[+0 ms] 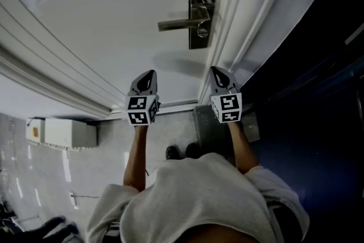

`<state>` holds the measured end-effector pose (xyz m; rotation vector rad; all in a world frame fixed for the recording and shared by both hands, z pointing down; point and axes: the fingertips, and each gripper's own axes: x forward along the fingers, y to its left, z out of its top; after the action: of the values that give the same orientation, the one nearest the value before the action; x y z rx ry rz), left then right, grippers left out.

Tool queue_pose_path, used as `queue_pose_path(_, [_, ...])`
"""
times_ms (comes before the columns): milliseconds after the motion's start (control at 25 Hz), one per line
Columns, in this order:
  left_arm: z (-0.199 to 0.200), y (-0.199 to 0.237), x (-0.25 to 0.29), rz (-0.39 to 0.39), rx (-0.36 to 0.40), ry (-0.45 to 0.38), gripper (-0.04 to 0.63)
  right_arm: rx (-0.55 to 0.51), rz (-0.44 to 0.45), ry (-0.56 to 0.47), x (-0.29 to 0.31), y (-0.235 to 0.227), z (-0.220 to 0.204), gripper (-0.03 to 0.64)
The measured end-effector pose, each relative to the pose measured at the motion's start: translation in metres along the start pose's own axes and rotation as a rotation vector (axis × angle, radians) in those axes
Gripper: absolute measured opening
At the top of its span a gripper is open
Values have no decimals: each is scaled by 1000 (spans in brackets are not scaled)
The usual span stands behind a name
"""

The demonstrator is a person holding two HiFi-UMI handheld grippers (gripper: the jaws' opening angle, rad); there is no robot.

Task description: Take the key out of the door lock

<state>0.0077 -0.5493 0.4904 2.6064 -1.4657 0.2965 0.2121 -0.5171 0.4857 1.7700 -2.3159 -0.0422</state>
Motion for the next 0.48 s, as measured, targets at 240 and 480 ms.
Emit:
queue_pose_path(240, [9, 12, -6, -21, 1, -24, 18, -45, -16, -22, 0, 13, 23, 23])
queue_pose_path(480, [17, 17, -14, -37, 9, -48, 18, -158, -44, -61, 3, 11, 57, 23])
